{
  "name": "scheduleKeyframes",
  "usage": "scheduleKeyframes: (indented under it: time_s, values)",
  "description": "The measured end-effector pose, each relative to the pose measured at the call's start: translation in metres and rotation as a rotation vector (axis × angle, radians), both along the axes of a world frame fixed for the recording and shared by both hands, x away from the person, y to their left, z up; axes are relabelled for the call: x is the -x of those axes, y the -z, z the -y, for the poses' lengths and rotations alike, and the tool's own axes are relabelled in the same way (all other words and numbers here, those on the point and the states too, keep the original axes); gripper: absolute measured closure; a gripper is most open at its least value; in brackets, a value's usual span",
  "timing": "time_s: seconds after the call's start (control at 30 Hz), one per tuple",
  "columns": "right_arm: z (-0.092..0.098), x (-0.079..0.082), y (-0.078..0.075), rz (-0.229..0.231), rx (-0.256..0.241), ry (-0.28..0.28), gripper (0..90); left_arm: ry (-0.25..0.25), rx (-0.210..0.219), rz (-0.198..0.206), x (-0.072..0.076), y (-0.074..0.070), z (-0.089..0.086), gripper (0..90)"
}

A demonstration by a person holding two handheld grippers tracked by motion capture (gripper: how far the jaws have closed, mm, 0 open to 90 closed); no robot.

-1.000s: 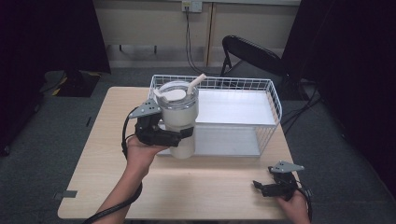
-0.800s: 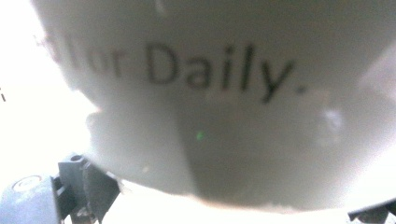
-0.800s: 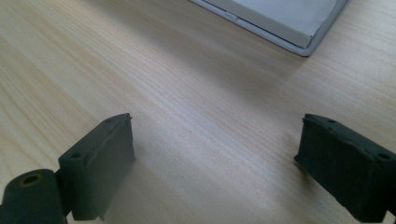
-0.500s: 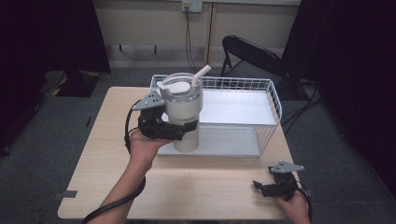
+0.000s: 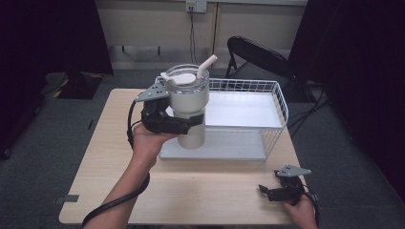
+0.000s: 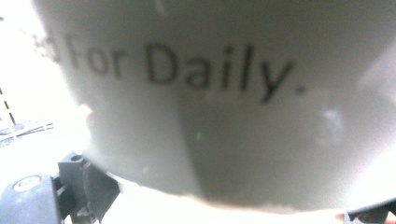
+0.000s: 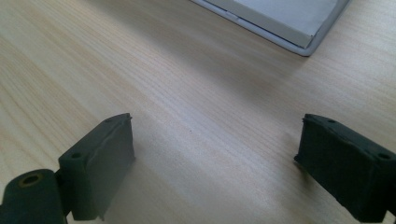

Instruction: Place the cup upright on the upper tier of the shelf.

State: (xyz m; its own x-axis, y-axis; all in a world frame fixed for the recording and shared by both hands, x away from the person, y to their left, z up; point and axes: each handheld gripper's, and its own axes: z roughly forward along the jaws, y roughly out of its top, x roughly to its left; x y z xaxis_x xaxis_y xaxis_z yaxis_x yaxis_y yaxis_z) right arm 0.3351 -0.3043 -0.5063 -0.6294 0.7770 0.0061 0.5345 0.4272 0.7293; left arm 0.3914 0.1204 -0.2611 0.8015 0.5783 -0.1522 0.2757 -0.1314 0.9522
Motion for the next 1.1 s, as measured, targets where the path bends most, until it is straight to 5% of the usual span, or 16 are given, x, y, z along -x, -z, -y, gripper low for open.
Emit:
scheduleKeyframes:
  time_s: [1.1]
  values:
    - [0.000,0.000,0.000,0.002,0.001,-0.001,9.9,-0.002,-0.016,0.015,-0.008,-0.040,0.006,9.6]
